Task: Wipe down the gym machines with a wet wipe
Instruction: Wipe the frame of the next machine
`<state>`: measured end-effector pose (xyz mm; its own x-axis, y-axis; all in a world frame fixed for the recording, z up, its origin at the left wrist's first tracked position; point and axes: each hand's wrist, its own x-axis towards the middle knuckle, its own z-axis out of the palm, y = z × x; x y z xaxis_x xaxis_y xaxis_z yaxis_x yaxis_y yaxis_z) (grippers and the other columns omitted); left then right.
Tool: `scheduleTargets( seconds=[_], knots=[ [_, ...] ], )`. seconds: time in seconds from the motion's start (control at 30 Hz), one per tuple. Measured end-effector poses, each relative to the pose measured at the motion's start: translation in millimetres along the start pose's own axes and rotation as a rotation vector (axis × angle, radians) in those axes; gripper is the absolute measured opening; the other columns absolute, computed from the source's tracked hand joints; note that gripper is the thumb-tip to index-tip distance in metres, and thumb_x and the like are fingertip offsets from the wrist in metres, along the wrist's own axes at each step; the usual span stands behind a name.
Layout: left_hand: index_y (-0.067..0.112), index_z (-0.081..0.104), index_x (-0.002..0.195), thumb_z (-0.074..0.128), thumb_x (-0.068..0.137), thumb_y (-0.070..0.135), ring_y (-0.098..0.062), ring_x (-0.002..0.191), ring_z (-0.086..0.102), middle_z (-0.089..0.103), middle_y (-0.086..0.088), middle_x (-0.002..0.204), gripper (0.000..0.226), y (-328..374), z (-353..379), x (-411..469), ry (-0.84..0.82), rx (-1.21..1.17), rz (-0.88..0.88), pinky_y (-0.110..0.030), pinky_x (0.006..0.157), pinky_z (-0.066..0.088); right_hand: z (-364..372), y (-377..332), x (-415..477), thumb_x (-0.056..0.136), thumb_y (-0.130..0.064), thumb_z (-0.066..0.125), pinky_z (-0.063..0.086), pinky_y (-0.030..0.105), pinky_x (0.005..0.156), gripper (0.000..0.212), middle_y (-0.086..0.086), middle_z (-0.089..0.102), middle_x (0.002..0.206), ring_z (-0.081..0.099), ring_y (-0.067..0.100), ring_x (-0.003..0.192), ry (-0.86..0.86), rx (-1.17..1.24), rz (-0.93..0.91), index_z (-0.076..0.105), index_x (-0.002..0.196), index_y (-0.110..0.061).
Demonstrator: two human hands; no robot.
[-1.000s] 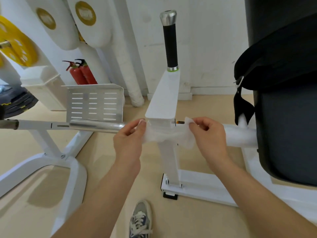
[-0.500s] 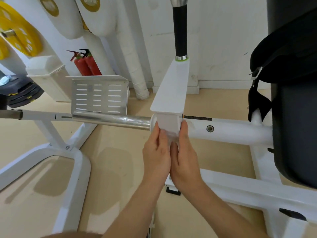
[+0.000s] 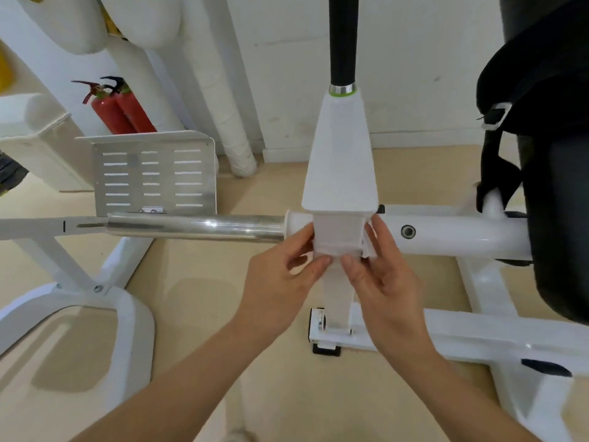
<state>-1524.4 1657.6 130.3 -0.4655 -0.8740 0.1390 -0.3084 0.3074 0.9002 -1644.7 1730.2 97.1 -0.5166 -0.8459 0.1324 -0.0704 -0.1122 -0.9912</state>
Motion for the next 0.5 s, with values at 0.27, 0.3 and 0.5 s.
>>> scheduleTargets(
  seconds=[0.27, 0.3, 0.5],
  knots=[
    [0.051, 0.05, 0.096, 0.078, 0.078, 0.016, 0.001, 0.092, 0.064, 0.064, 0.025, 0.101, 0.049, -21.3, -24.7, 22.2, -0.149, -0.041, 0.137, -0.019, 0.081, 0.054, 18.7, -17.1, 4.8, 0.066, -0.004, 0.077, 0.056, 0.028, 0.079, 0.044, 0.004, 0.076, 0.095, 0.072, 0.02, 0.091, 0.332, 0.211, 0.243, 0.054, 0.103, -0.009],
    [0.05, 0.049, 0.095, 0.078, 0.078, 0.013, -0.001, 0.092, 0.063, 0.062, 0.023, 0.101, 0.05, -24.3, -26.4, 20.8, -0.158, -0.057, 0.158, -0.019, 0.08, 0.054, 21.2, -18.0, 2.6, 0.067, -0.005, 0.077, 0.055, 0.029, 0.081, 0.042, 0.006, 0.075, 0.097, 0.071, 0.021, 0.094, 0.353, 0.212, 0.274, 0.057, 0.104, -0.006],
    [0.028, 0.054, 0.089, 0.073, 0.079, 0.014, -0.005, 0.082, 0.06, 0.058, 0.011, 0.086, 0.026, -39.0, -22.7, 30.0, -0.151, -0.105, 0.303, -0.027, 0.072, 0.055, 40.7, -14.8, -10.6, 0.082, 0.005, 0.067, 0.053, 0.019, 0.077, 0.029, 0.006, 0.075, 0.1, 0.07, 0.019, 0.097, 0.537, 0.215, 0.278, 0.062, 0.11, -0.001]
  ],
)
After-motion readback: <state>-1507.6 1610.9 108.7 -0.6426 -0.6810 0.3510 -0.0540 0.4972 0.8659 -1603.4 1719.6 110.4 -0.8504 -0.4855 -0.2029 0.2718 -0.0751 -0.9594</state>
